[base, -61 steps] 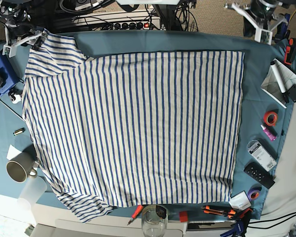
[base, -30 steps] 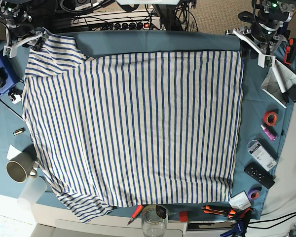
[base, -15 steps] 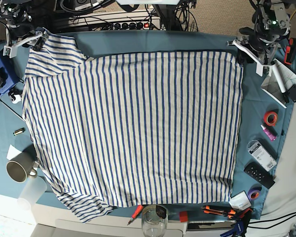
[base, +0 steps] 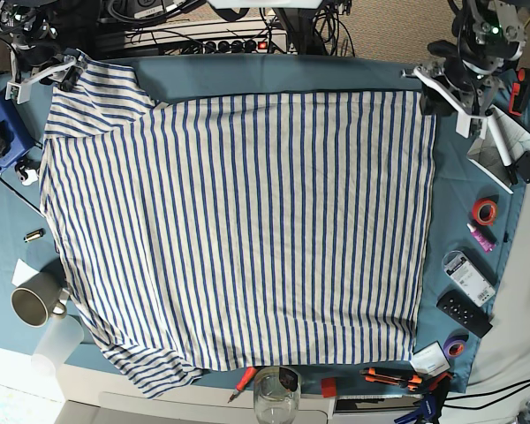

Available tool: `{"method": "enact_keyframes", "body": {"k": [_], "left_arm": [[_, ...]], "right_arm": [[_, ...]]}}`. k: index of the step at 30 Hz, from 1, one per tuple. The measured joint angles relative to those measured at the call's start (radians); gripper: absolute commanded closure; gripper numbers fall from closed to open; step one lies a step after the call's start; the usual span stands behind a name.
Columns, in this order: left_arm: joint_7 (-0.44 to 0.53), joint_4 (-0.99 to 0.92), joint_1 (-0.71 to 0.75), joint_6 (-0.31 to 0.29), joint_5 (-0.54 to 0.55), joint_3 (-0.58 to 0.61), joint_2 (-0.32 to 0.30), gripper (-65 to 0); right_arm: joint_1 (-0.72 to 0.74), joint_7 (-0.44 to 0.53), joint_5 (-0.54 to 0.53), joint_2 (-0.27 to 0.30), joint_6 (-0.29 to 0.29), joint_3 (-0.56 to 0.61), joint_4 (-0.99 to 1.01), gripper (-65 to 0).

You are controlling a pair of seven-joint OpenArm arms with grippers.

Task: Fold the T-shirt properly
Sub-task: 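Grasp the shirt's shoulder edges with both grippers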

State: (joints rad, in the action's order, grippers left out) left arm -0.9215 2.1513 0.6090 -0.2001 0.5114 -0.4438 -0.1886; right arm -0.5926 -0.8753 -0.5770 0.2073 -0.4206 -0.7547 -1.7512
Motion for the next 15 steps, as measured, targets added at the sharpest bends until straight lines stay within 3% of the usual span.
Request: {"method": "enact_keyframes", "body": {"k": [3,15], "left_arm": [[0.001,-0.011,0.002,-0.003,0.0,0.0,0.0,-15.6],[0.026,-0.179,-0.079,-0.025,0.011,0.0,0.0,-15.6]], "right_arm": [[0.0,0.0,0.0,0.0,0.0,0.0,0.0,-29.0],[0.0,0.0,0.0,0.0,0.0,0.0,0.0,-29.0]]}}
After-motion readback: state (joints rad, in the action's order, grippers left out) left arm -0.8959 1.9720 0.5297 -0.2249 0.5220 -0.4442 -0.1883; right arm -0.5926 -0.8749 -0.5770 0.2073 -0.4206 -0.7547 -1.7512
